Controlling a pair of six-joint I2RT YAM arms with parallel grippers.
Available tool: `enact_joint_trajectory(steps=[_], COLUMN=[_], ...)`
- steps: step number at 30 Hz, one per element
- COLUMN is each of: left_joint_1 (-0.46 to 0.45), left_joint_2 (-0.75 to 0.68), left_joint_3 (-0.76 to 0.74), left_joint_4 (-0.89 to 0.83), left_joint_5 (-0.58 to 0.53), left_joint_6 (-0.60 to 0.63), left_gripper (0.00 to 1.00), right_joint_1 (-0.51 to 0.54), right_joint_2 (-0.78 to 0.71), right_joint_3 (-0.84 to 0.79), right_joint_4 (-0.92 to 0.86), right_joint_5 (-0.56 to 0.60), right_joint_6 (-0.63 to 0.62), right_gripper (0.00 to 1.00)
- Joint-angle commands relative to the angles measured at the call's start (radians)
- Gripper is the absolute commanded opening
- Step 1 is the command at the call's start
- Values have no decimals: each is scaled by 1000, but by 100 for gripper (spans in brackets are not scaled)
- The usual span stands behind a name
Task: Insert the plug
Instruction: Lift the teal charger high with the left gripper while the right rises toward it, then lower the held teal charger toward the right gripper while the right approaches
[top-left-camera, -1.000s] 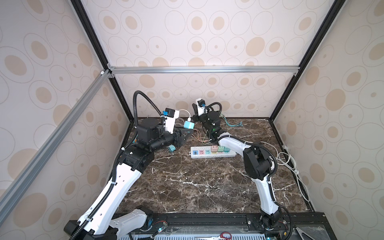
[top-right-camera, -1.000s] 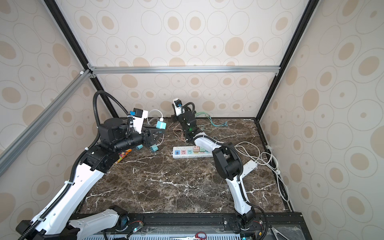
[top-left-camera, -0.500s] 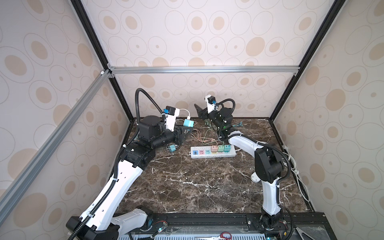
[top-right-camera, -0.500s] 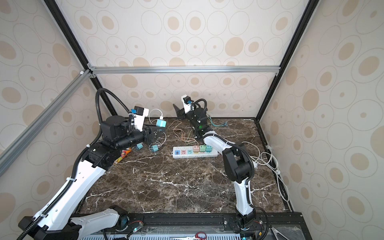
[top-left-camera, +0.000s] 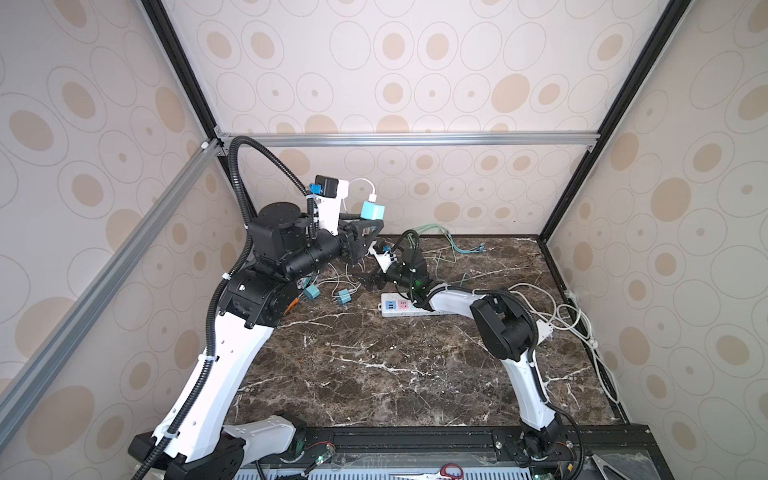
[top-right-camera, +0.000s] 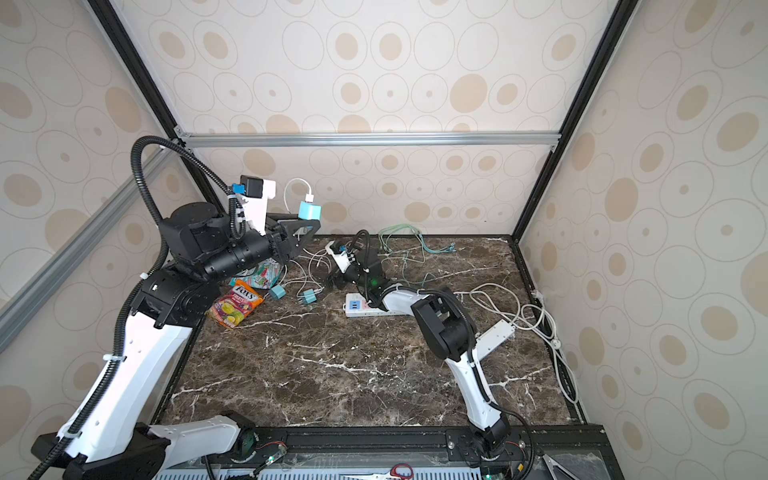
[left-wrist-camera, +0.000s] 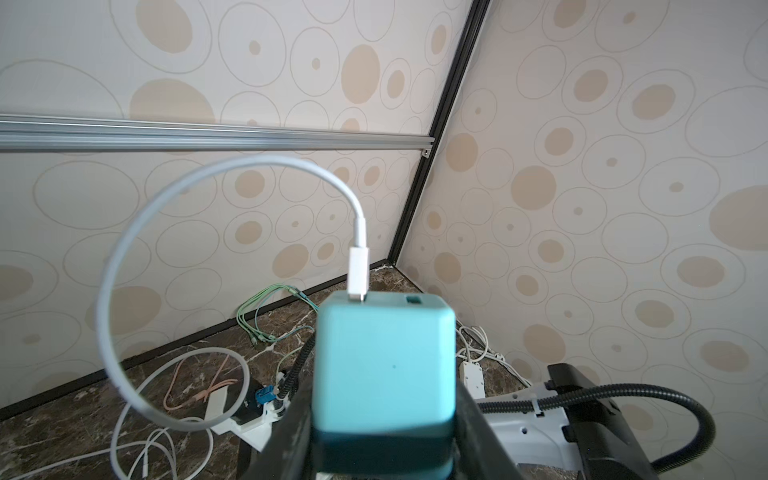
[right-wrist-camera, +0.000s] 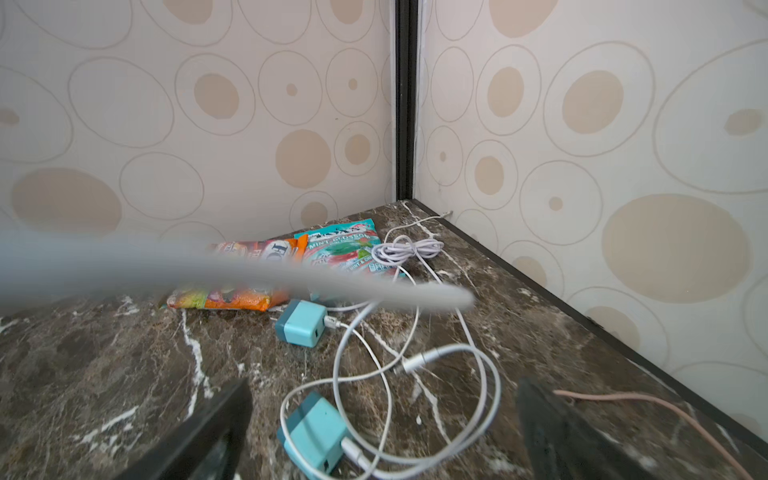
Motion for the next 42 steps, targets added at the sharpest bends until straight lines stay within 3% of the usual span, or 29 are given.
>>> enact_joint_trajectory(steps=[1, 6, 9, 10, 13, 17, 20, 22, 29, 32, 34, 39, 42], left_joint_1=[7, 8, 9, 10, 13, 14, 17, 17, 17, 17, 18, 19, 19], left_joint_2=[-5, -1, -10, -15, -38, -82, -107, -117, -117, -116, -117, -117, -122], left_joint_3=[65, 90, 86, 79, 49, 10, -15, -24, -19, -25, -31, -32, -44], left_joint_4=[5, -8, -4, -1, -6, -58, -69, -64, -62, -73, -76, -83, -79], left_joint_5=[29, 28, 15, 6, -78, -339, -505, -558, -522, -522, -519, -530, -542], left_joint_6=[31, 32, 28, 25, 26, 40, 49, 55, 80, 85, 89, 98, 106], left_gripper=[0, 0, 0, 0, 0, 0, 0, 0, 0, 0, 0, 0, 0], right_joint_1=[21, 40, 46, 52, 63, 63, 62, 63, 52, 51, 48, 29, 41], right_joint_2=[67, 198, 297, 327, 372, 254, 134, 66, -22, -53, -52, -72, -146], right_joint_3=[124, 314, 498, 571, 756, 779, 757, 735, 745, 688, 693, 731, 538], right_joint_4=[62, 40, 18, -3, -53, -38, -22, -2, 16, 62, -8, 23, -24], right_joint_5=[-42, 73, 57, 60, 128, 134, 157, 166, 215, 257, 283, 268, 283], right_joint_6=[105, 194, 273, 277, 304, 385, 455, 480, 544, 509, 469, 447, 516], right_gripper=[99, 98, 85, 75, 29, 0, 0, 0, 0, 0, 0, 0, 0])
